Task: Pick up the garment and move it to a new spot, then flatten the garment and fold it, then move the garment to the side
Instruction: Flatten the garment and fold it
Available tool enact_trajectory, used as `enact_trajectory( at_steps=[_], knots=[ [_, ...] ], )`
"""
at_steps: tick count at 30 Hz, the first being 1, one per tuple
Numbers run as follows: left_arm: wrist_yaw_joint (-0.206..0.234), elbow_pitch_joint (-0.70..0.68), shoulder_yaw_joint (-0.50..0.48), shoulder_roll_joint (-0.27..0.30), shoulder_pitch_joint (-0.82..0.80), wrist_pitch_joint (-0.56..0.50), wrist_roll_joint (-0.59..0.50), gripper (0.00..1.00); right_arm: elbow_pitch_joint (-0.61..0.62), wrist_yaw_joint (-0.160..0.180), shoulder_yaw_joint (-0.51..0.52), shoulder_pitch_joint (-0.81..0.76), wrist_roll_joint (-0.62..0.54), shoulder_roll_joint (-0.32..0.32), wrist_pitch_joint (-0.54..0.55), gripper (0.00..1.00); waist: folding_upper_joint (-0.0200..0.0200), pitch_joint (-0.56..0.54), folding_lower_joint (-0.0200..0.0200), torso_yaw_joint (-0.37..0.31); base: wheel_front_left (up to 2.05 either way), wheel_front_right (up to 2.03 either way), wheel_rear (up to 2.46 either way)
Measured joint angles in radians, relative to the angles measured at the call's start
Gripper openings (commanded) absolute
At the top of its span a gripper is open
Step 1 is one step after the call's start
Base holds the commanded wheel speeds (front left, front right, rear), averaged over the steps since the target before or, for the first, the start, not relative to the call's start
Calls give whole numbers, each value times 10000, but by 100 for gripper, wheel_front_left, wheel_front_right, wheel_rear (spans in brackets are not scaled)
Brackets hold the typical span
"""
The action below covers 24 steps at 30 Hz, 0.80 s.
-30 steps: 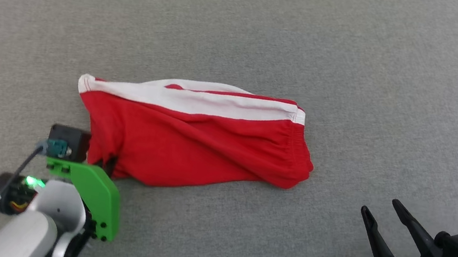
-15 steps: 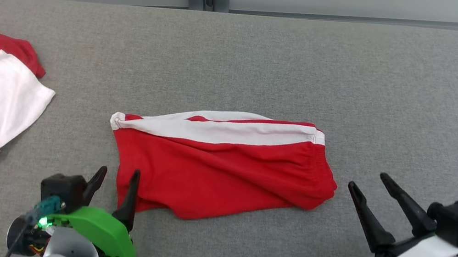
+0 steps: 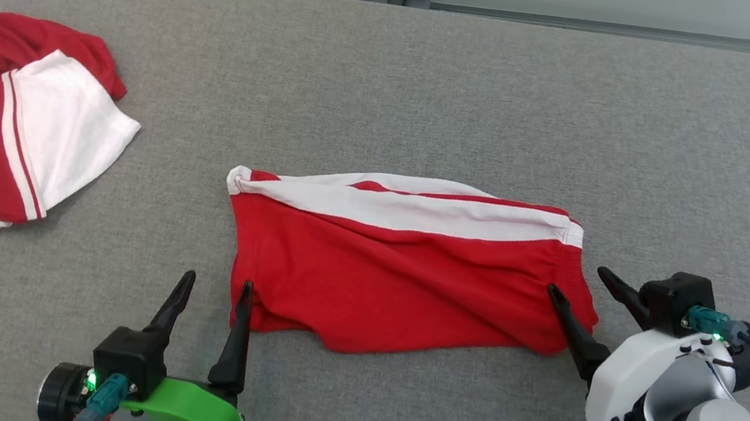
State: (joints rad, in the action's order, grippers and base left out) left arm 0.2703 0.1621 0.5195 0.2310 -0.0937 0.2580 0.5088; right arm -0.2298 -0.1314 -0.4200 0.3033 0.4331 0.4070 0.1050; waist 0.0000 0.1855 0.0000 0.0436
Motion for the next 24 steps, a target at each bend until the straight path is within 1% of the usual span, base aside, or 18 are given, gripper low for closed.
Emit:
enact_trajectory(
  at_steps=[2, 9, 14, 17, 20, 21, 22, 24],
  knots=[
    [-96, 4, -291, -146, -3, 4, -270, 100, -548, 0, -10, 47, -65, -123, -44, 100, 0, 95, 0, 163, 0, 0, 0],
    [-510, -341, -1484, -669, 86, 46, -1076, 100, -1684, 0, 123, 264, 111, -380, -190, 100, 0, 395, 0, 385, 0, 0, 0],
    [-872, -334, -2015, -1093, 217, 48, -1547, 100, -2341, -2, 627, 554, 529, -665, -184, 100, 0, 530, 0, 482, 0, 0, 0],
    [-1124, -284, -2215, -1287, 238, 61, -1824, 100, -2585, 2, 853, 786, 1298, -1032, 6, 100, 0, 568, 0, 575, 0, 0, 0],
    [-1346, -203, -2364, -1473, 293, 61, -2029, 100, -2838, 8, 920, 1025, 2378, -1377, 558, 100, 0, 574, 0, 671, 0, 0, 0],
    [-1467, -146, -2499, -1553, 361, 61, -2073, 100, -2800, 12, 851, 1141, 3258, -1482, 926, 0, 0, 558, 0, 690, 0, 0, 0],
    [-1484, -127, -2568, -1572, 386, 61, -2127, 100, -2773, 10, 849, 1151, 3812, -1534, 1053, 0, 0, 560, 0, 681, 0, 0, 0],
    [-1576, -111, -2675, -1611, 424, 61, -2220, 100, -2790, -2, 886, 1140, 4309, -1438, 1083, 0, 0, 534, 0, 660, 0, 0, 0]
  ],
)
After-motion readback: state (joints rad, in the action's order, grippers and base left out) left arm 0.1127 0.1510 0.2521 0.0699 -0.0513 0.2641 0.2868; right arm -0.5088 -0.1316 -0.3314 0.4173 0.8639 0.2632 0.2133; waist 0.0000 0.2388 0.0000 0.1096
